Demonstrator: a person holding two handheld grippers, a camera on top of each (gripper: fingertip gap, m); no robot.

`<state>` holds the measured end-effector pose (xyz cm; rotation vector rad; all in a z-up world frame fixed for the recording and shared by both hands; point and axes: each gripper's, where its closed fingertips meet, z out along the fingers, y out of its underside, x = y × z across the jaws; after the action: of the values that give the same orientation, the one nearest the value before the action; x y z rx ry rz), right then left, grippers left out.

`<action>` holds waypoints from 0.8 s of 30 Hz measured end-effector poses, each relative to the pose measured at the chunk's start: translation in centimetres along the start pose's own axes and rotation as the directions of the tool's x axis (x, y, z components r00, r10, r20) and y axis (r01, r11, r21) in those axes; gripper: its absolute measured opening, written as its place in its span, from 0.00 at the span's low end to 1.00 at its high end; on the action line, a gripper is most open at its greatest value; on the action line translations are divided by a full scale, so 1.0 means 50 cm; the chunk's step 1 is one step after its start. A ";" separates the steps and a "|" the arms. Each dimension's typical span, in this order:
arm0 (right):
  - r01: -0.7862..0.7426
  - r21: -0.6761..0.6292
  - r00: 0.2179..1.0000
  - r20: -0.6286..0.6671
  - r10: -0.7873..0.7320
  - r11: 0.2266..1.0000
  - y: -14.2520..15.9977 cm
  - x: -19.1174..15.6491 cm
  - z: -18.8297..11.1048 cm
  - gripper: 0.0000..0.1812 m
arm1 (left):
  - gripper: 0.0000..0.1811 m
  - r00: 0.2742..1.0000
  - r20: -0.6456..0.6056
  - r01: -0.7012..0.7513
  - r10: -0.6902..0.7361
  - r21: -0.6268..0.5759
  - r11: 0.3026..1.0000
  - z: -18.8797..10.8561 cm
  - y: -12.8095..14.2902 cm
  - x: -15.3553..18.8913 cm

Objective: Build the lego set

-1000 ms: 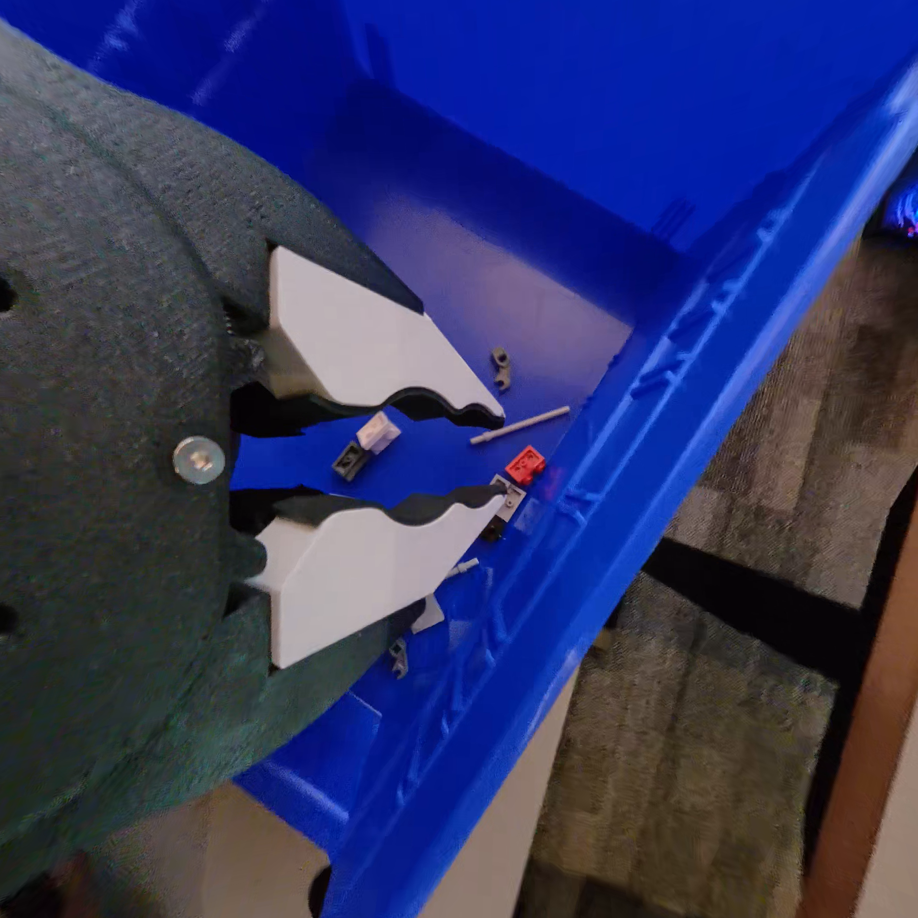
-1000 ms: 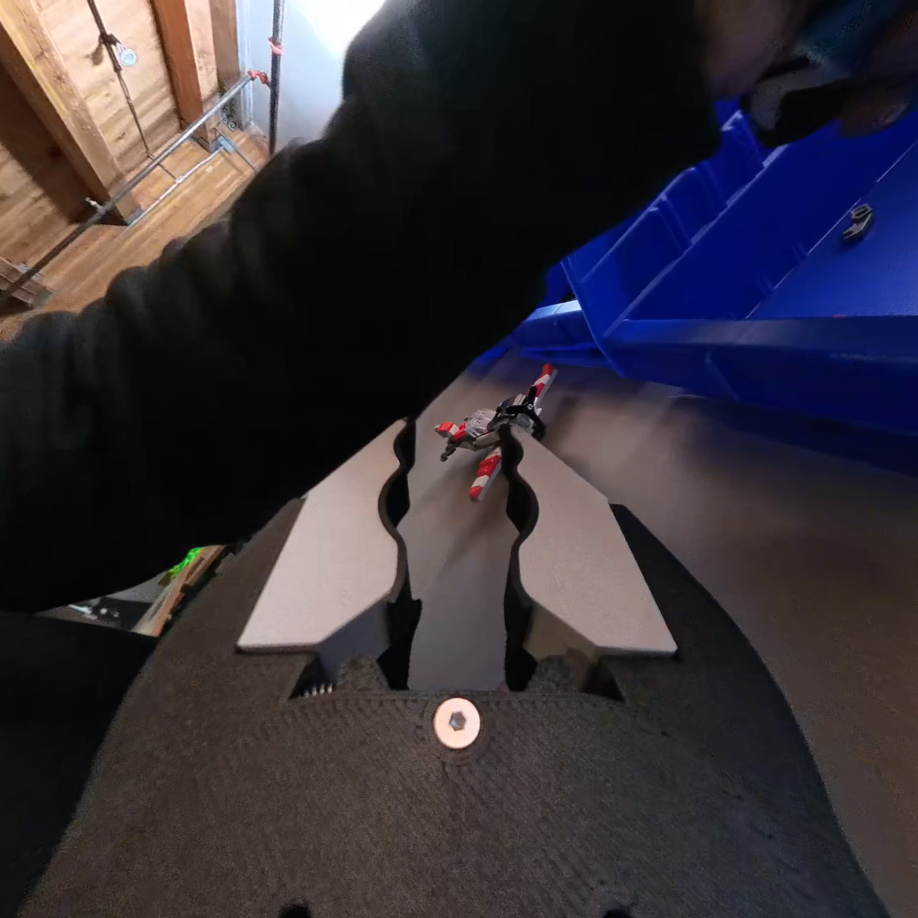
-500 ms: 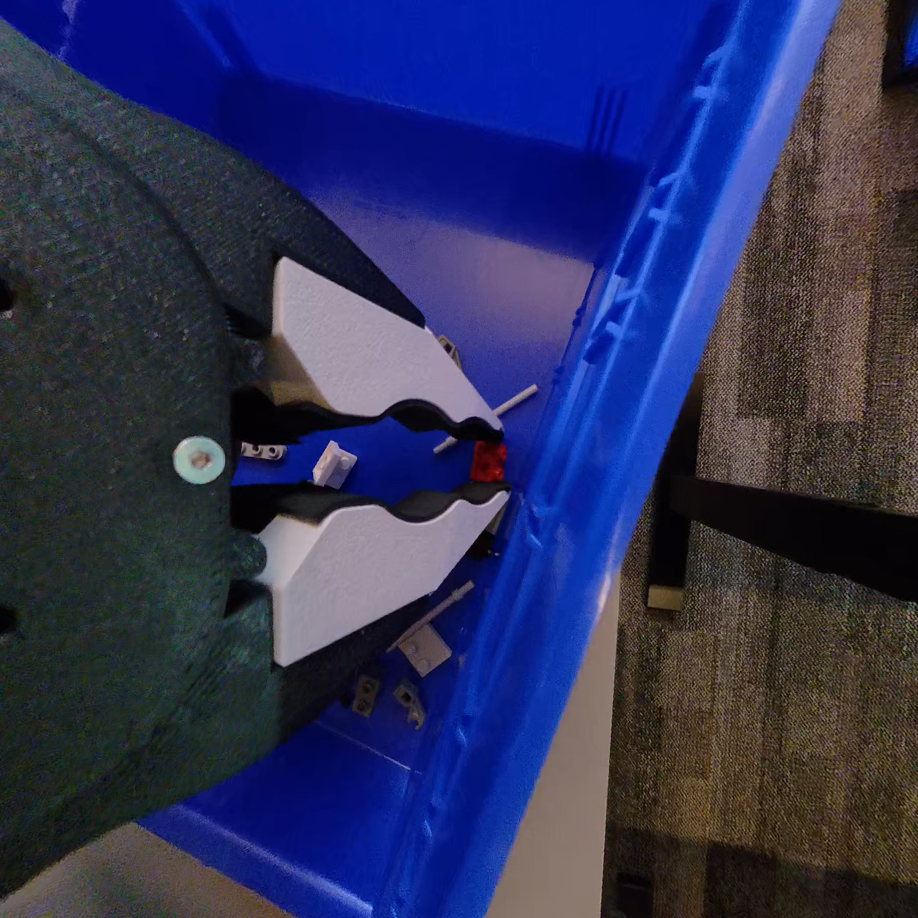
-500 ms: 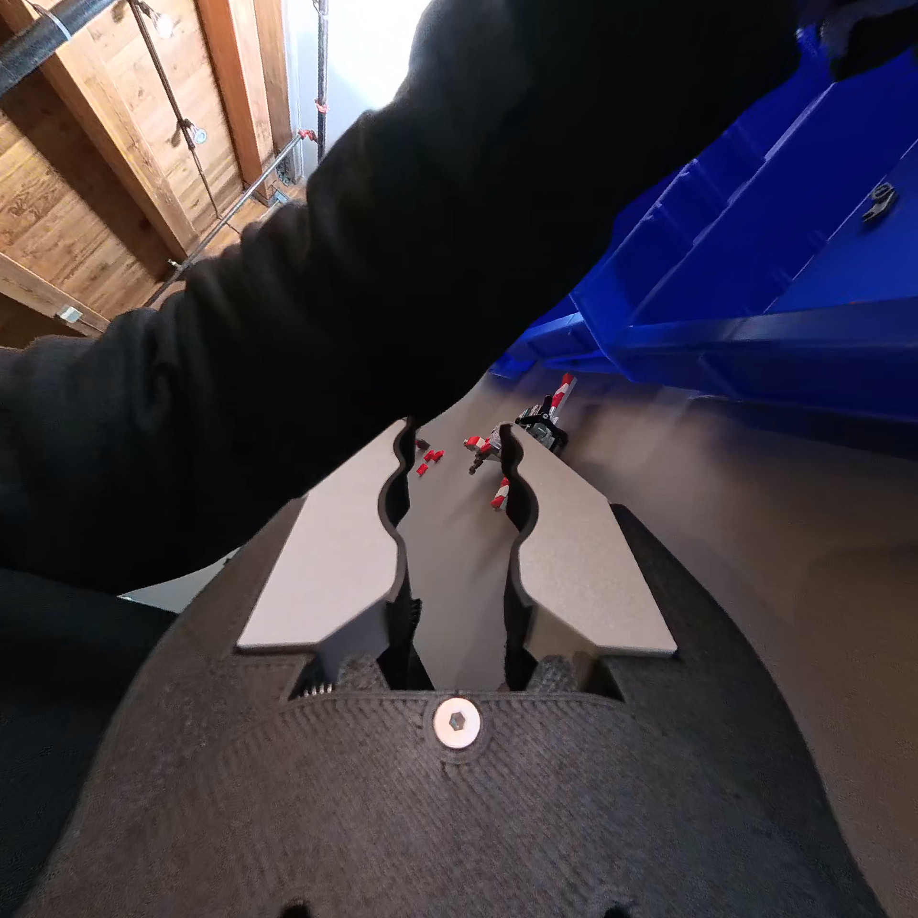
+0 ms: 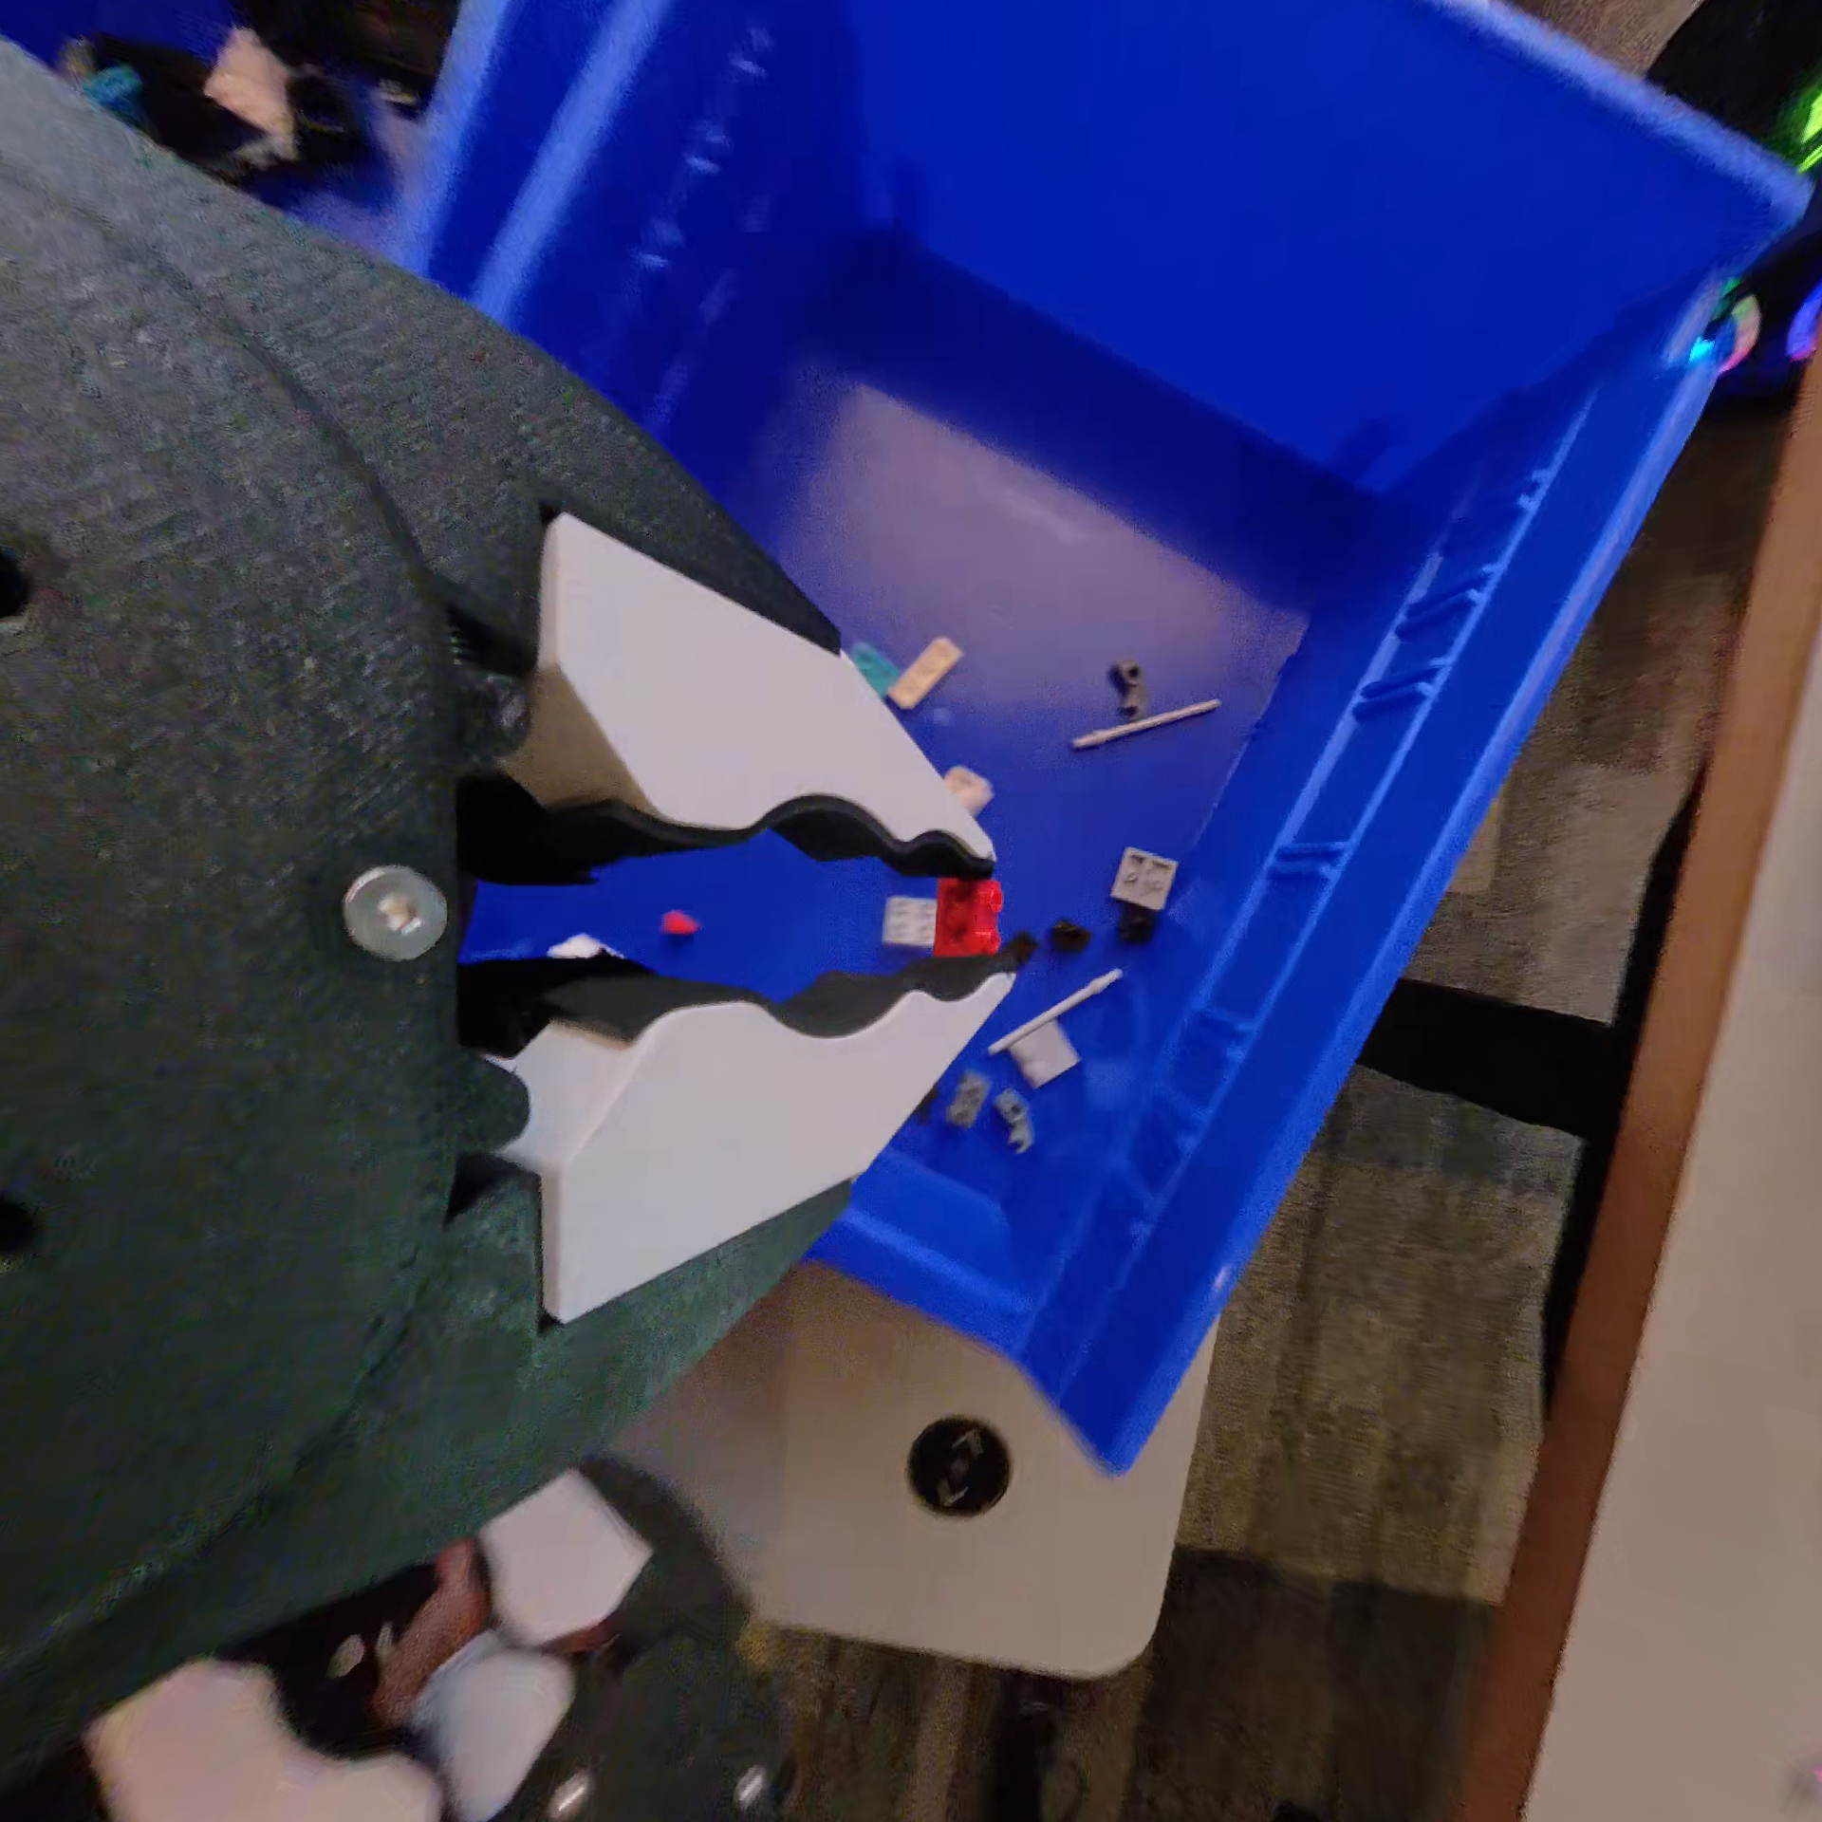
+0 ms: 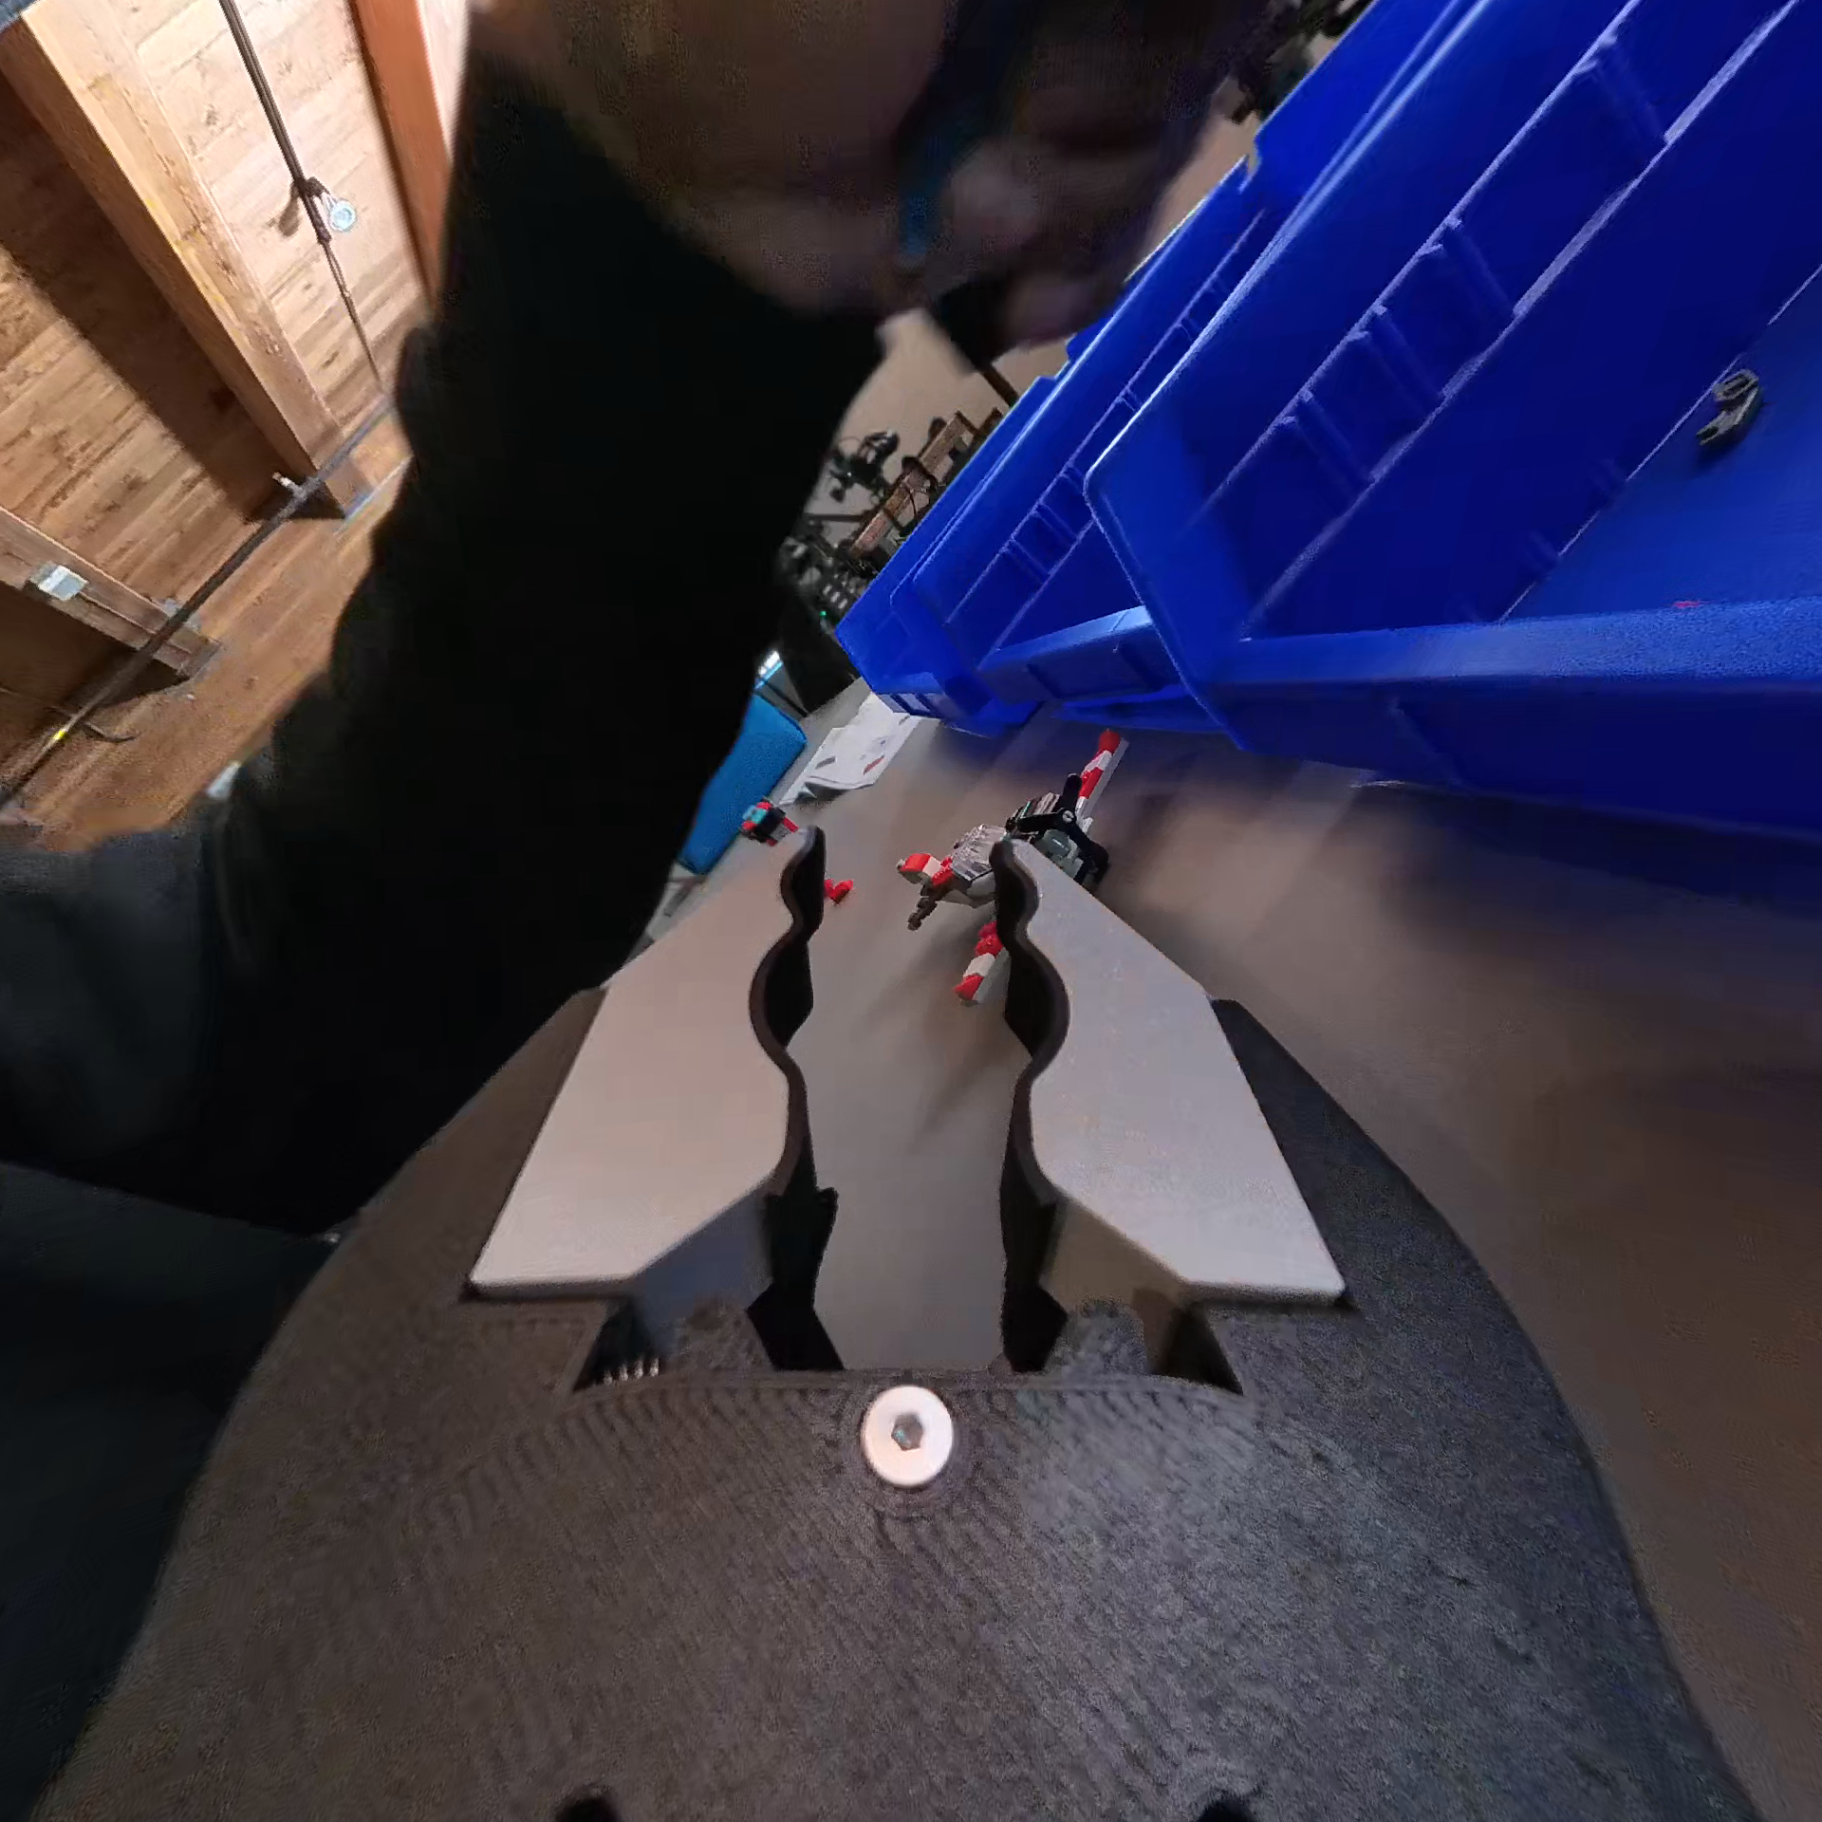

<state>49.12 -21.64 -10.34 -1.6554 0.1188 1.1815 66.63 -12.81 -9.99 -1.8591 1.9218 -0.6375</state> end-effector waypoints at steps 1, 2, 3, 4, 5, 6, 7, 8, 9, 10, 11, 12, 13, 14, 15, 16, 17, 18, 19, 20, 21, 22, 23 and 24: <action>0.005 -0.004 1.000 -0.005 -0.005 1.000 0.001 0.000 0.001 0.19 | 0.10 1.000 0.018 0.014 -0.015 0.038 0.999 -0.040 0.017 0.007; 0.010 -0.008 1.000 -0.009 -0.010 1.000 0.003 0.001 0.002 0.19 | 0.10 0.998 0.039 0.037 -0.041 0.077 0.996 -0.083 0.041 0.012; 0.016 -0.013 1.000 -0.014 -0.016 1.000 0.005 0.001 0.003 0.19 | 0.09 0.996 0.056 0.063 -0.070 0.120 0.991 -0.126 0.072 0.018; 0.024 -0.018 0.999 -0.021 -0.024 1.000 0.007 0.001 0.004 0.18 | 0.09 0.991 0.073 0.099 -0.112 0.159 0.982 -0.170 0.110 0.022; 0.031 -0.024 0.999 -0.029 -0.031 0.999 0.009 0.002 0.006 0.18 | 0.09 0.982 0.097 0.143 -0.163 0.193 0.971 -0.213 0.158 0.023; 0.039 -0.032 0.999 -0.036 -0.040 0.999 0.013 0.002 0.007 0.18 | 0.09 0.967 0.126 0.190 -0.221 0.220 0.957 -0.256 0.215 0.022; 0.051 -0.040 0.998 -0.045 -0.053 0.998 0.016 0.002 0.008 0.18 | 0.09 0.946 0.158 0.241 -0.283 0.243 0.940 -0.299 0.280 0.020; 0.062 -0.053 0.996 -0.057 -0.065 0.997 0.021 0.003 0.009 0.18 | 0.09 0.917 0.193 0.296 -0.350 0.263 0.918 -0.341 0.352 0.018; 0.075 -0.071 0.994 -0.071 -0.080 0.995 0.029 0.004 0.011 0.18 | 0.09 0.879 0.228 0.353 -0.418 0.278 0.893 -0.382 0.431 0.016; 0.094 -0.091 0.991 -0.083 -0.101 0.991 0.037 0.003 0.013 0.18 | 0.09 0.834 0.263 0.409 -0.485 0.295 0.864 -0.423 0.514 0.015; 0.117 -0.107 0.988 -0.090 -0.127 0.987 0.043 0.001 0.015 0.18 | 0.09 0.777 0.302 0.464 -0.552 0.316 0.827 -0.462 0.599 0.014; 0.143 -0.117 0.983 -0.099 -0.155 0.983 0.047 -0.001 0.017 0.18 | 0.09 0.711 0.344 0.517 -0.613 0.334 0.788 -0.498 0.686 0.016; 0.170 -0.124 0.978 -0.103 -0.183 0.978 0.051 -0.005 0.019 0.18 | 0.09 0.649 0.380 0.559 -0.659 0.350 0.752 -0.529 0.768 0.022; 0.194 -0.133 0.973 -0.102 -0.208 0.972 0.056 -0.010 0.022 0.18 | 0.09 0.600 0.400 0.585 -0.693 0.371 0.721 -0.555 0.838 0.033; 0.207 -0.147 0.970 -0.097 -0.223 0.967 0.065 -0.018 0.025 0.18 | 0.09 0.564 0.405 0.602 -0.720 0.395 0.694 -0.575 0.894 0.045; 0.220 -0.159 0.968 -0.084 -0.235 0.962 0.074 -0.031 0.032 0.18 | 0.09 0.537 0.398 0.615 -0.744 0.418 0.668 -0.589 0.939 0.054; 0.239 -0.166 0.966 -0.062 -0.252 0.957 0.083 -0.051 0.043 0.18 | 0.09 0.523 0.387 0.624 -0.760 0.434 0.650 -0.596 0.974 0.060; 0.262 -0.172 0.962 -0.038 -0.272 0.950 0.092 -0.075 0.059 0.18 | 0.09 0.523 0.377 0.625 -0.764 0.440 0.645 -0.598 1.001 0.063; 0.290 -0.183 0.955 -0.008 -0.297 0.939 0.103 -0.103 0.081 0.18 | 0.09 0.531 0.369 0.624 -0.763 0.440 0.646 -0.596 1.021 0.063; 0.325 -0.201 0.945 0.026 -0.326 0.924 0.119 -0.131 0.106 0.18 | 0.09 0.543 0.360 0.623 -0.759 0.433 0.651 -0.591 1.036 0.060; 0.362 -0.225 0.932 0.056 -0.359 0.905 0.139 -0.156 0.134 0.18 | 0.09 0.562 0.352 0.616 -0.748 0.425 0.663 -0.586 1.047 0.055; 0.397 -0.251 0.918 0.078 -0.390 0.883 0.162 -0.177 0.164 0.19 | 0.09 0.583 0.346 0.605 -0.735 0.419 0.677 -0.580 1.053 0.049; 0.422 -0.273 0.906 0.097 -0.412 0.864 0.184 -0.194 0.195 0.18 | 0.09 0.603 0.340 0.595 -0.722 0.411 0.691 -0.574 1.058 0.040; 0.434 -0.291 0.901 0.114 -0.419 0.853 0.205 -0.209 0.228 0.18 | 0.09 0.622 0.335 0.584 -0.708 0.404 0.704 -0.570 1.063 0.031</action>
<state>30.63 -22.06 -9.18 -1.8021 -0.4701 0.9228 6.72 -11.96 -16.91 -2.2605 0.7658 -0.5260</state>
